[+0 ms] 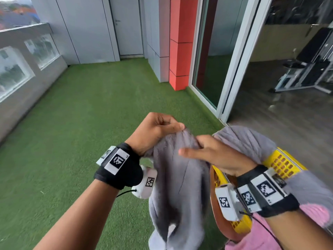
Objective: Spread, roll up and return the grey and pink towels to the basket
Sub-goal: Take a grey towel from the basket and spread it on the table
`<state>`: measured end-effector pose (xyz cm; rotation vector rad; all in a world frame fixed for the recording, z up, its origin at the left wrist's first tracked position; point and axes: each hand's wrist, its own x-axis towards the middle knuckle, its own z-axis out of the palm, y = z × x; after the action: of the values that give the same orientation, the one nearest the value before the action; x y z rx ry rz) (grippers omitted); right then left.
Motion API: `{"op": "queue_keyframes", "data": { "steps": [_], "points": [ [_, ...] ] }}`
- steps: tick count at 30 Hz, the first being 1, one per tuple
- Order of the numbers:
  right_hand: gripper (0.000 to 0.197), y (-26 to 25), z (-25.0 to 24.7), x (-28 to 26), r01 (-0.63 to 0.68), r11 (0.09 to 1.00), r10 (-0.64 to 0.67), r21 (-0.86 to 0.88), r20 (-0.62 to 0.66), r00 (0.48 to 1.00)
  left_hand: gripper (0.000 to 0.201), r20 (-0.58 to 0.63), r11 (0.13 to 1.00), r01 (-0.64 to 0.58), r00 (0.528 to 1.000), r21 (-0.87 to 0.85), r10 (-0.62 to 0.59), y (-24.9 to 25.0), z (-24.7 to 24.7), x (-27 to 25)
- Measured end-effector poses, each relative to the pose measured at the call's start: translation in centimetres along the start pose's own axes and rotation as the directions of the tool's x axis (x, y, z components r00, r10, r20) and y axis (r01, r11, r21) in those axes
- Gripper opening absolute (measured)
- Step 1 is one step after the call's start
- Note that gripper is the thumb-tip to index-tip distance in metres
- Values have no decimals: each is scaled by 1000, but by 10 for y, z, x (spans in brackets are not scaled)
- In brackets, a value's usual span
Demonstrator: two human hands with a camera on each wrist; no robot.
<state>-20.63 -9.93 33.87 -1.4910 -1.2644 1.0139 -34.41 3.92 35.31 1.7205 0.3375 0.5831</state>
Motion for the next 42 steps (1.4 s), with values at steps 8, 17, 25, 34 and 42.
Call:
{"op": "queue_keyframes", "data": {
  "steps": [8, 17, 25, 34, 42],
  "points": [
    [29, -7, -18, 6, 147, 924, -52, 354, -264, 963, 26, 128, 990, 63, 989, 126, -80, -6, -8, -6],
    [19, 2, -13, 11, 242, 930, -106, 276, -428, 897, 17, 161, 994, 61, 984, 85, -75, -8, -4, 5],
    [41, 13, 6, 15, 255, 967, -240, -15, -391, 889, 24, -51, 990, 40, 998, -138, -48, -21, 18, 9],
    [16, 16, 4, 11, 181, 981, -194, -72, -449, 872, 24, 26, 998, 25, 999, -56, -23, -26, 23, 0],
    [16, -1, -27, 18, 204, 979, -174, -28, -638, 750, 36, 77, 990, 121, 990, -77, -115, -41, 28, -17]
  ]
}}
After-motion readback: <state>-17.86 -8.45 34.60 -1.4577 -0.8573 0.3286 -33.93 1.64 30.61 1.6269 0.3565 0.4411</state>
